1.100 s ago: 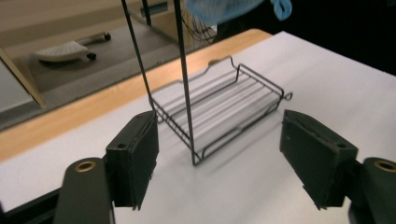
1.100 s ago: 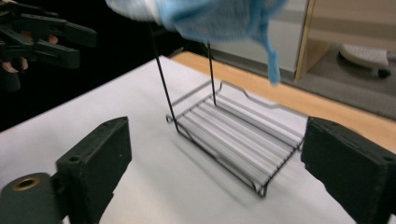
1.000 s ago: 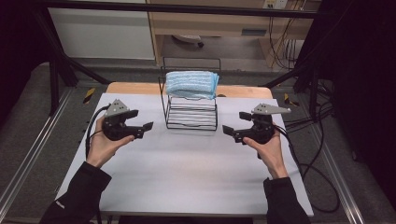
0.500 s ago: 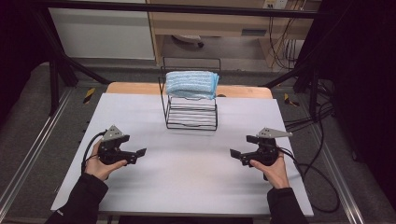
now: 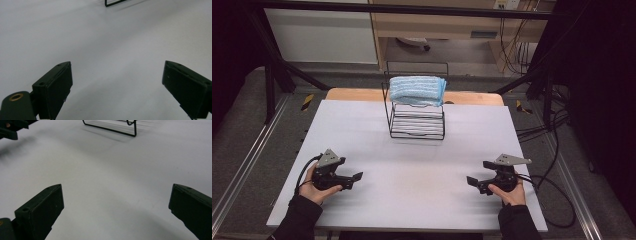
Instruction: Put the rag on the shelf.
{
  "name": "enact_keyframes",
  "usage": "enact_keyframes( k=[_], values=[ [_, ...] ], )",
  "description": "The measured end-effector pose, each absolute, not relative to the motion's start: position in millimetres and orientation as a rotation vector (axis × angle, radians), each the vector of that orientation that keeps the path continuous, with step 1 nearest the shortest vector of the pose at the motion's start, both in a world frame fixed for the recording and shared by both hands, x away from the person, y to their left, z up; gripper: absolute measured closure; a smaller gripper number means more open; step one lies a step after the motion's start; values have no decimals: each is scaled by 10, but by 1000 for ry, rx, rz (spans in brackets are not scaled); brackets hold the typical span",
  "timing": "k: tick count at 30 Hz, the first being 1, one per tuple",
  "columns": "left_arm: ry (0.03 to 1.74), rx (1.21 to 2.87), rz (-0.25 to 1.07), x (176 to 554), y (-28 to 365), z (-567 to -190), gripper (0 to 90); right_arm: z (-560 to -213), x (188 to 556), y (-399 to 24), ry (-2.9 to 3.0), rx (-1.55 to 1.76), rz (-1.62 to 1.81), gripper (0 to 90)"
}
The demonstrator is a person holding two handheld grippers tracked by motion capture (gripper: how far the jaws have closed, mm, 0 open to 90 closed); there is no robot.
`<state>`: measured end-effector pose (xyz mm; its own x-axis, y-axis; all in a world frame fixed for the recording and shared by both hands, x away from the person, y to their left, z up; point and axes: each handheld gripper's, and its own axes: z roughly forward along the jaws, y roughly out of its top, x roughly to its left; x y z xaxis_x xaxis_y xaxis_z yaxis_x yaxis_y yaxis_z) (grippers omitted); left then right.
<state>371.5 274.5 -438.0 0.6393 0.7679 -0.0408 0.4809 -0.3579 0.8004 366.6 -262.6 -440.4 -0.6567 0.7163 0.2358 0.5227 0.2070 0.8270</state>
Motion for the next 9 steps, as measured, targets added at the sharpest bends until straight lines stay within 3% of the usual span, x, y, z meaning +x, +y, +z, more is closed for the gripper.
enact_keyframes(
  k=[9],
  values=[
    [976, 2027, 438, 3651, 2802, -4436, 93, -4458, 3633, -2664, 2294, 1190, 1407, 6]
  ],
)
